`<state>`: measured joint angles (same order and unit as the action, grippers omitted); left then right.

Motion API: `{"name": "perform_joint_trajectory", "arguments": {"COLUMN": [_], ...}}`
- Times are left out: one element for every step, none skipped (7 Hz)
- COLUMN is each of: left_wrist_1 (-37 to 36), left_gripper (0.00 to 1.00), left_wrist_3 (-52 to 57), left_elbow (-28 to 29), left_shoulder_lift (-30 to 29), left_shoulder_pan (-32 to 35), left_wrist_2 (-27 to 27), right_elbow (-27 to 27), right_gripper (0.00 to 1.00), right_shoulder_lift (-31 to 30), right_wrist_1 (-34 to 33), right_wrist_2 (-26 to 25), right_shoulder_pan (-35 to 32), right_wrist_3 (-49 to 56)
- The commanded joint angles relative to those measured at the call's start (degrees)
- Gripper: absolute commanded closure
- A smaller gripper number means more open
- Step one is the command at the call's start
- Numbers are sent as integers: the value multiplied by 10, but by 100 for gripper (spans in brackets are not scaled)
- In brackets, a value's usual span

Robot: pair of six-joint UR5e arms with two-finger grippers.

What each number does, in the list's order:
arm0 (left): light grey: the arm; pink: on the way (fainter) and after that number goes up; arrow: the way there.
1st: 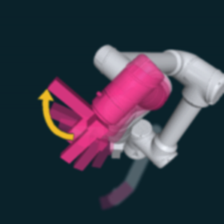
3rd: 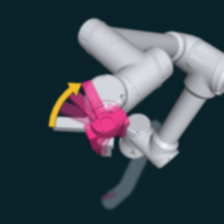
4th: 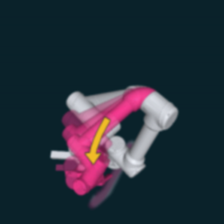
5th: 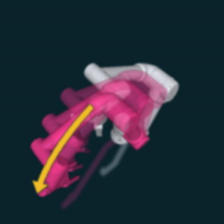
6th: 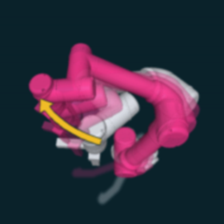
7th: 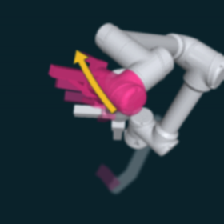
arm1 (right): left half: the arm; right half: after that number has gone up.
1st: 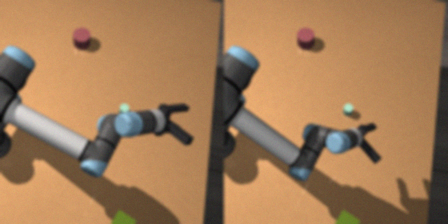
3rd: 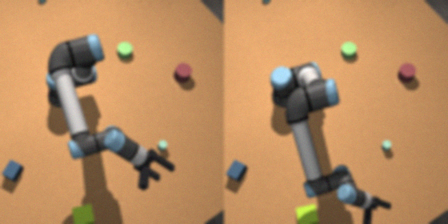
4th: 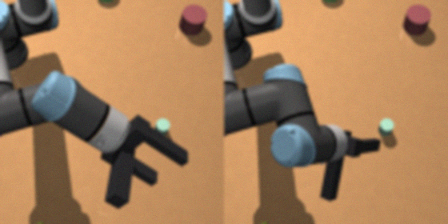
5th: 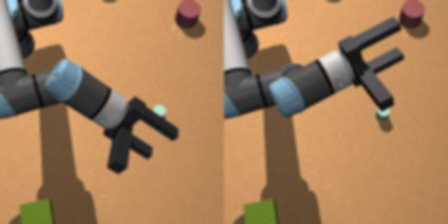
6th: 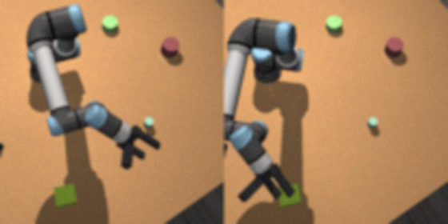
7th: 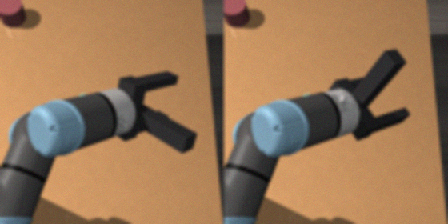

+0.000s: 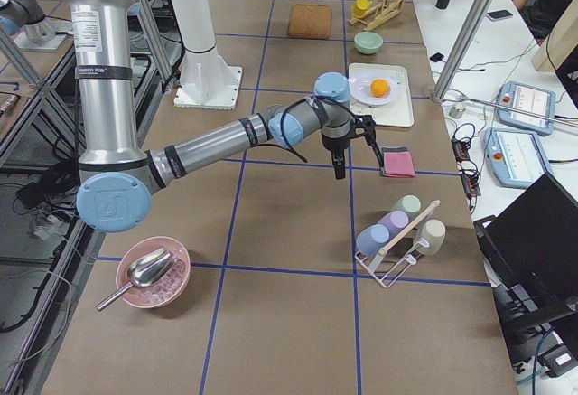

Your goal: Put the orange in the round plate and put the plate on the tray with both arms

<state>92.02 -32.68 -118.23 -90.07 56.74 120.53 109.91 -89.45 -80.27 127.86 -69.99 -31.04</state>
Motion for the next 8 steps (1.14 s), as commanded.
{"name": "perform_joint_trajectory", "arguments": {"left_wrist_1": [-2, -4, -8, -7, -7, -7, -7, -7], "left_gripper": [3, 3, 3, 3, 3, 2, 2, 2], "left_wrist_3": [42, 88, 115, 129, 130, 130, 130, 130], "left_elbow": [-9, -12, -11, -11, -11, -10, -10, -10], "left_shoulder_lift": [23, 41, 45, 59, 60, 60, 60, 60], "left_shoulder_pan": [27, 56, 84, 104, 111, 111, 112, 113], "left_wrist_2": [9, 10, 26, 51, 58, 57, 57, 57], "right_elbow": [0, -2, -1, -1, 0, -1, 0, -1], "right_gripper": [0, 0, 0, 0, 0, 0, 0, 0], "right_shoulder_lift": [-38, -53, -60, -60, -61, -62, -61, -59], "right_wrist_1": [-45, -76, -108, -135, -149, -149, -148, -147], "right_wrist_2": [7, 8, 9, 9, 9, 11, 11, 11], "right_shoulder_pan": [-47, -66, -91, -111, -119, -118, -118, -118], "right_wrist_3": [47, 116, 182, 223, 248, 249, 249, 249]}}
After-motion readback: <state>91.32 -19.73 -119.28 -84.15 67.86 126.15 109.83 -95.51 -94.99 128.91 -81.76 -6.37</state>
